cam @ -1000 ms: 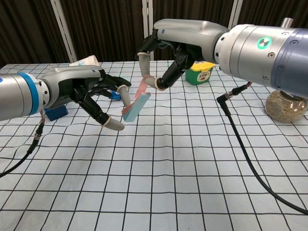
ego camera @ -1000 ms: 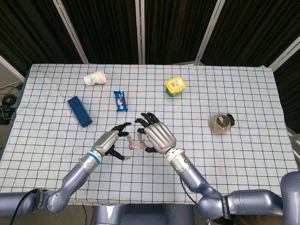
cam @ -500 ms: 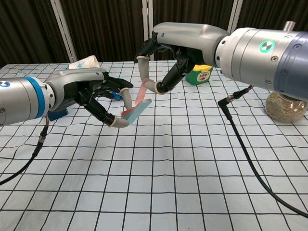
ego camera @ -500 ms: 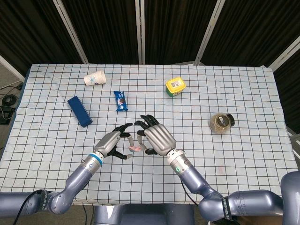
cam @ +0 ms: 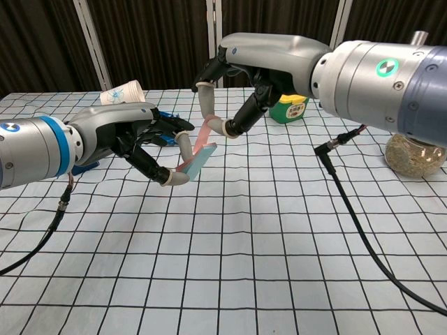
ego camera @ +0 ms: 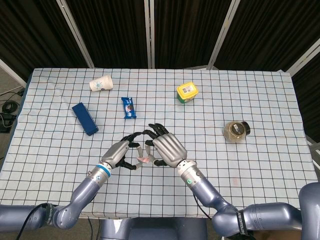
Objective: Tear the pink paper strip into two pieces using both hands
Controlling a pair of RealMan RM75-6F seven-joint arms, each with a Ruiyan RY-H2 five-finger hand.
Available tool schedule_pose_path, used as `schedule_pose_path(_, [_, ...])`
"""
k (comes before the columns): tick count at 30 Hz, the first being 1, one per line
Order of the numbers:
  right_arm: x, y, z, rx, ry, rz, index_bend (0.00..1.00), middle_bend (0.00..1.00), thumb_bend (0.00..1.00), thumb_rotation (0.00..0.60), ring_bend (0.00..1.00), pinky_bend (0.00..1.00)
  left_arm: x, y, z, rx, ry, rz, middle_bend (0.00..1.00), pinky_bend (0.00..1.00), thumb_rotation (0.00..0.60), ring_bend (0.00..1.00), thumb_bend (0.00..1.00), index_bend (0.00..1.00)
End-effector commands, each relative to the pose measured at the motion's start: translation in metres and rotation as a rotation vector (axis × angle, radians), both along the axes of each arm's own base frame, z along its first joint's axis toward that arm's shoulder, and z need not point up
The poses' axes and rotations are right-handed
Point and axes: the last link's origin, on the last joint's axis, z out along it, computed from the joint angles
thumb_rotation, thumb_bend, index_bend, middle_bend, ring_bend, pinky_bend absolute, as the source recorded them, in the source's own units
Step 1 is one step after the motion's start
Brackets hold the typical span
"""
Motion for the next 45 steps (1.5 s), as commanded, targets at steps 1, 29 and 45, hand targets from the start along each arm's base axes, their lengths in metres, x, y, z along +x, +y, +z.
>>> schedule_pose_path(1, [-0.0009,-0.0007,0.0003,-0.001,0.001,-0.003,0.74,0.18,0.48,0.6,0.0,0.0,0.0,0.0003,0.0001,0.0,-0.001,0.002,0.0,0.0,0.6,0.0,0.35,0.54])
schedule_pose_path(29, [-0.0025,-0.0019,0.0015,0.005,0.001,-0.001,0.75,0.18,0.48,0.6,0.0,0.0,0.005,0.0045,0.0022,0.026,-0.001,0.005,0.0,0.0,0.6,0.0,0.58,0.64])
schedule_pose_path(45, [-0.007,-0.0002,0.0102,0.016,0.001,0.005,0.75,0.18,0.48,0.6,0.0,0.0,0.0029,0.0073,0.0044,0.023,0.004,0.022,0.0,0.0,0.6,0.0,0.63,0.65])
